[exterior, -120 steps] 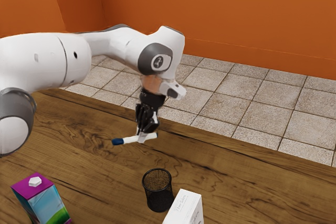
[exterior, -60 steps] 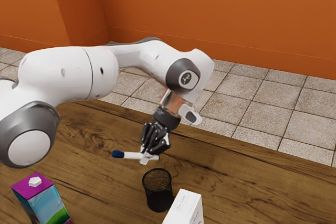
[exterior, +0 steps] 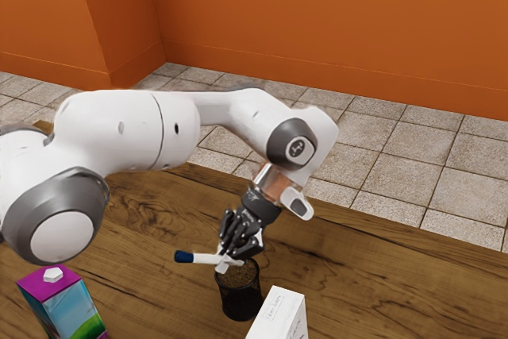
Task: Put the marker into the pen holder.
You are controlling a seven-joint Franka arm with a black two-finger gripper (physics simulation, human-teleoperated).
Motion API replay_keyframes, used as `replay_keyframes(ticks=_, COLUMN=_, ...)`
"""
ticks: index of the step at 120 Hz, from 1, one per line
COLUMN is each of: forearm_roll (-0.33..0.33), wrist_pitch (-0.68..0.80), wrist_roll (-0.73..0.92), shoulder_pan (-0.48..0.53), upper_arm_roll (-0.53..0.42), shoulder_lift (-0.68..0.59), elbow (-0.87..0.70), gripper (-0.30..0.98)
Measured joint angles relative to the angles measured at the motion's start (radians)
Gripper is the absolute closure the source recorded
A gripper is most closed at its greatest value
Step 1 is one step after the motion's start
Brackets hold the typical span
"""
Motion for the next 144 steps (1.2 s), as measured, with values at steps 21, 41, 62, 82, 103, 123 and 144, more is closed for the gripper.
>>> replay_keyframes(ticks=21, forearm_roll=-0.001, wrist_pitch=0.012, wrist_roll=-0.006, shoulder_pan=0.001, upper_arm_roll=-0.004, shoulder_lift=0.029, elbow=0.028, gripper=0.81)
replay_keyframes(ticks=41, forearm_roll=-0.001, wrist_pitch=0.019, wrist_roll=-0.012, shoulder_pan=0.002, upper_arm_roll=-0.006, shoulder_lift=0.047, elbow=0.048, gripper=0.82)
replay_keyframes(ticks=62, forearm_roll=0.004, wrist_pitch=0.018, wrist_roll=-0.014, shoulder_pan=0.002, upper_arm_roll=-0.006, shoulder_lift=0.050, elbow=0.057, gripper=0.88)
replay_keyframes(ticks=82, forearm_roll=0.007, wrist_pitch=0.013, wrist_roll=-0.015, shoulder_pan=0.001, upper_arm_roll=-0.006, shoulder_lift=0.051, elbow=0.062, gripper=0.76)
replay_keyframes(ticks=103, forearm_roll=-0.004, wrist_pitch=-0.001, wrist_roll=-0.021, shoulder_pan=0.001, upper_arm_roll=-0.005, shoulder_lift=0.051, elbow=0.061, gripper=0.65)
replay_keyframes(ticks=123, forearm_roll=-0.008, wrist_pitch=-0.012, wrist_roll=-0.027, shoulder_pan=0.001, upper_arm_roll=-0.005, shoulder_lift=0.051, elbow=0.062, gripper=0.54)
replay_keyframes(ticks=144, forearm_roll=-0.008, wrist_pitch=-0.021, wrist_roll=-0.032, shoulder_pan=0.002, upper_arm_roll=-0.005, shoulder_lift=0.050, elbow=0.062, gripper=0.45)
